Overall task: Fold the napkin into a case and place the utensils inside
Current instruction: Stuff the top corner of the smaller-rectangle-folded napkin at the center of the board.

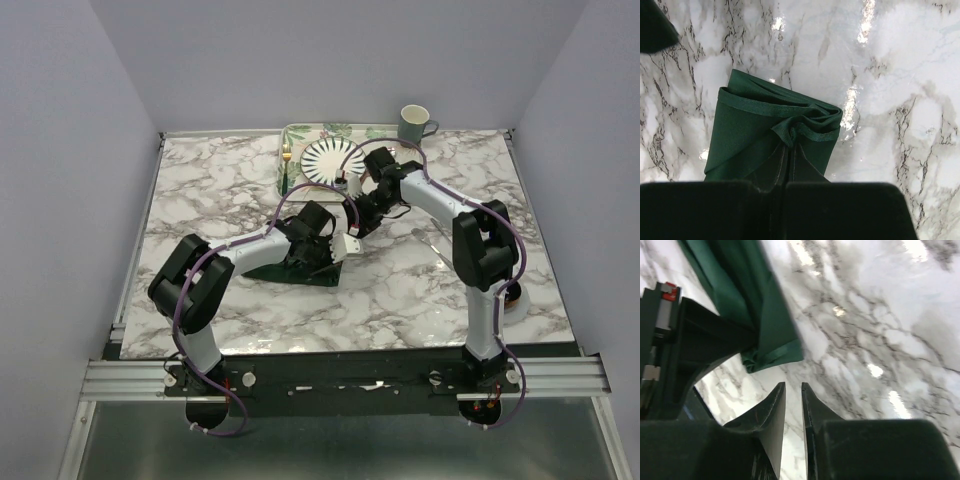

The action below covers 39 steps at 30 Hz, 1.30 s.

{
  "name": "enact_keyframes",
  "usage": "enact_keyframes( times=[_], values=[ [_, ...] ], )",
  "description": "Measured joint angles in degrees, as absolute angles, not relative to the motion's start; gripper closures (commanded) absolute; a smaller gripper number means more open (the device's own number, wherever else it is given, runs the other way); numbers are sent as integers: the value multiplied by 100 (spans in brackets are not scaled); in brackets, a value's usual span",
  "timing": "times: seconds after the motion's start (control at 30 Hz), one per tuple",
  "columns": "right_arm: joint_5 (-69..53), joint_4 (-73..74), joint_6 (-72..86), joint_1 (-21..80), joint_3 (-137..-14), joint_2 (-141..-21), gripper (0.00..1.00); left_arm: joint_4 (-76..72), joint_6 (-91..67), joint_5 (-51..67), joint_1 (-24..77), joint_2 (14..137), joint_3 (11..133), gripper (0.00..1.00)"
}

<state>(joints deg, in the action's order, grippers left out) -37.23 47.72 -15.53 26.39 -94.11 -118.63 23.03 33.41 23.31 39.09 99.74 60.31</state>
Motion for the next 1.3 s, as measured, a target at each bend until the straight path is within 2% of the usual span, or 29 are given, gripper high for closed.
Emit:
enact_keyframes(
  times=[0.33,0.83,0.93,1.13,1.3],
  values=[
    [-4224,4853,-1076,3098,-9360,-12005,71,2084,3339,2145,3997,9841,5857,100],
    [-3787,4580,-386,3382,-9358,-12473,59,2040,3341,2099,4038,9835,5830,100],
    [-3597,4543,-237,3430,-9371,-12505,59,2040,3343,2097,4038,9835,5830,100],
    [-3227,4510,89,3546,-9411,-12505,67,2043,3345,2097,4038,9835,5830,100],
    [-3044,4515,381,3579,-9483,-12560,64,2047,3347,2097,4036,9835,5830,100]
  ],
)
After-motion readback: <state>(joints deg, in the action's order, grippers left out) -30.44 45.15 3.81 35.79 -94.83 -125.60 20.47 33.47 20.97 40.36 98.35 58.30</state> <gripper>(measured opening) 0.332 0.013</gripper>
